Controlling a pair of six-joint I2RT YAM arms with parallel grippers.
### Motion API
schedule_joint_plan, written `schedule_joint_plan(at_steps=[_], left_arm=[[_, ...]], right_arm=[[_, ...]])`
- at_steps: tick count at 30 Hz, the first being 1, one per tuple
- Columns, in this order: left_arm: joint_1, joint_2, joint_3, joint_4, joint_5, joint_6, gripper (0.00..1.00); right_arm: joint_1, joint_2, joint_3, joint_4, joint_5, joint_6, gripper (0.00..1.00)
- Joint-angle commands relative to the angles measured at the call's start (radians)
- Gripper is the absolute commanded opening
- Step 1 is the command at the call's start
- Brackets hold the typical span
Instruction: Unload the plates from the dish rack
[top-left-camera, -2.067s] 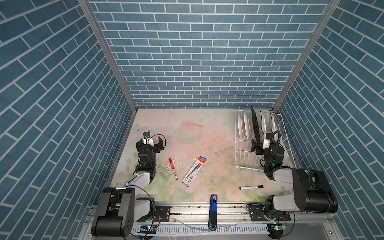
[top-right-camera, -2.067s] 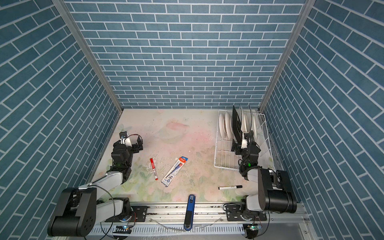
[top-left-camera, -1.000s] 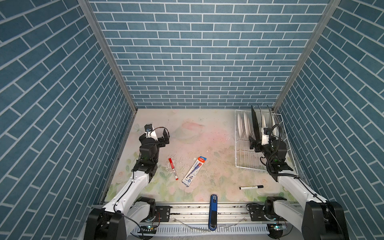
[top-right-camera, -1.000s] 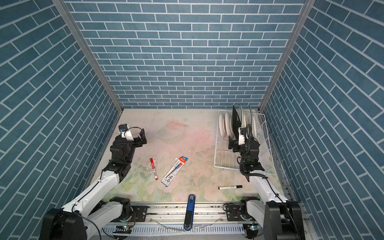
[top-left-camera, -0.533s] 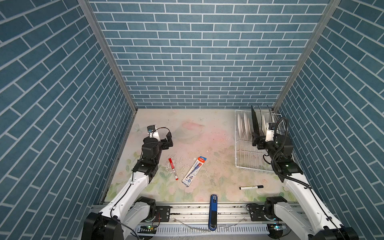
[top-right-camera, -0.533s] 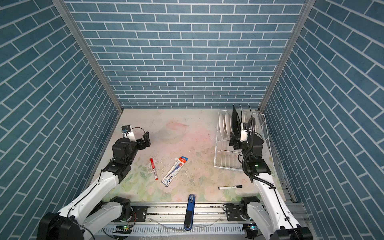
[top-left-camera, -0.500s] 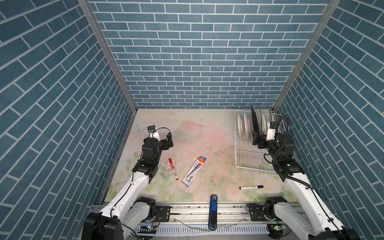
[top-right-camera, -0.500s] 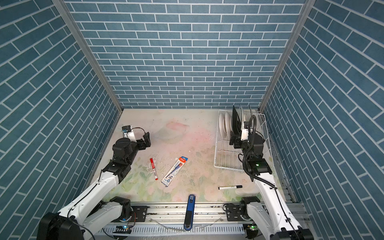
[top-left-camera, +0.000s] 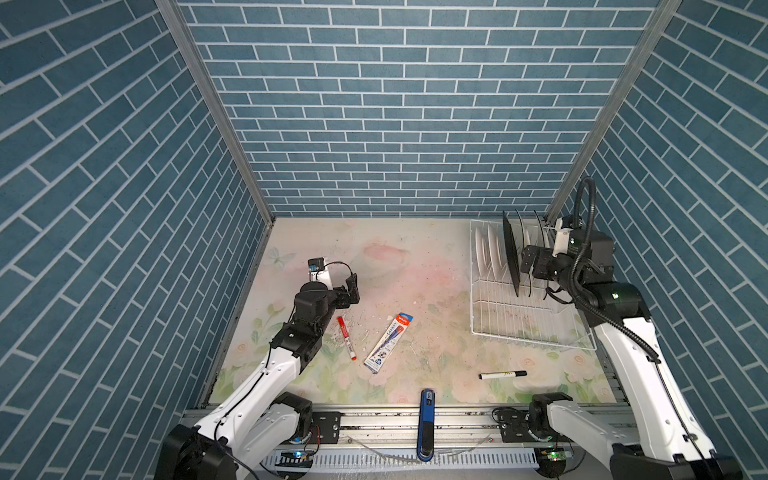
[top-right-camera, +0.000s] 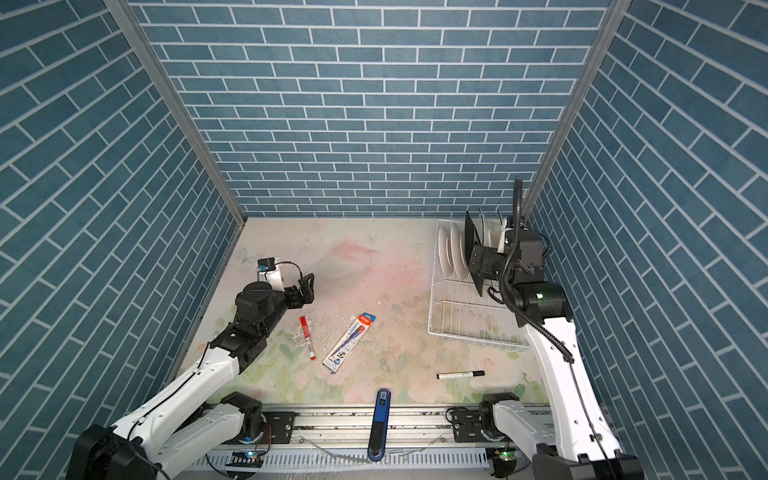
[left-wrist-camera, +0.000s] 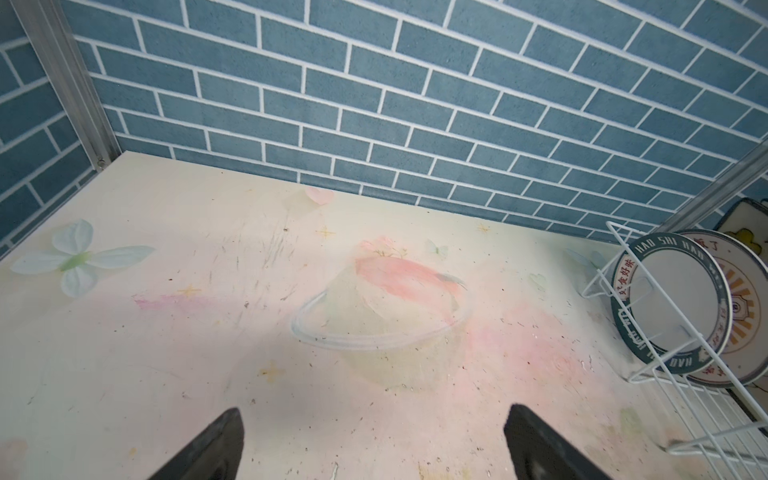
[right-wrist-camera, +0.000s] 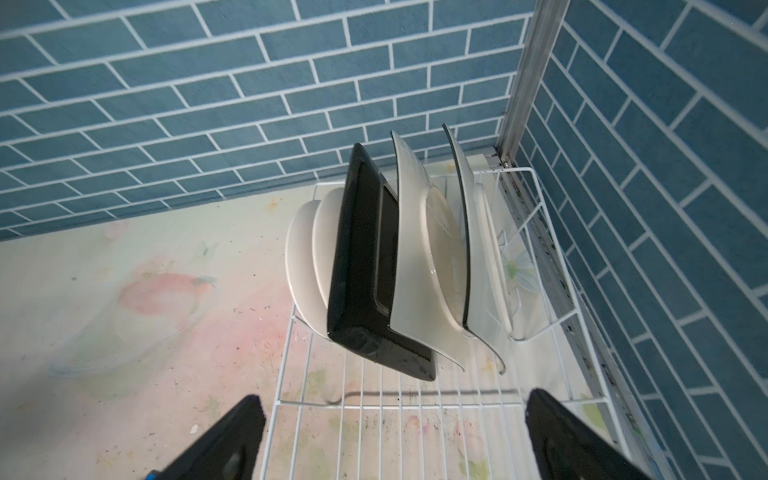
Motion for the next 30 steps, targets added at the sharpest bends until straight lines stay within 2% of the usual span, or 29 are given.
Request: schedule_joint_plan(at_steps=[1,8,18,23,30], left_arm=[[-0.036,-0.001,-0.012,0.011,-0.008,-0.017,1.0],[-0.078,0.026,0.01,0.007,0.018,-0.022,1.0],[-0.172,0.017,0.016,0.014,-0.011,-0.027,1.0],[-0.185,0.01,0.007,0.016,-0.031,-0.029,1.0],[-0.189,0.023,0.018,0.015,-0.037,-0.021,1.0]], right_arm=[[0.004,0.074,0.102,-0.192,0.099,-0.005,0.99],[-0.008,0.196,0.199,-0.243,0.262,-0.044,0.98],[-0.074,0.38,0.362,-0.311,0.189,-0.08,0.87],[-0.084,0.492,0.442,-0.314,0.168,-0.095,0.8],[-0.087,0.637,0.555,-0.366,0.233,-0.113,0.75]])
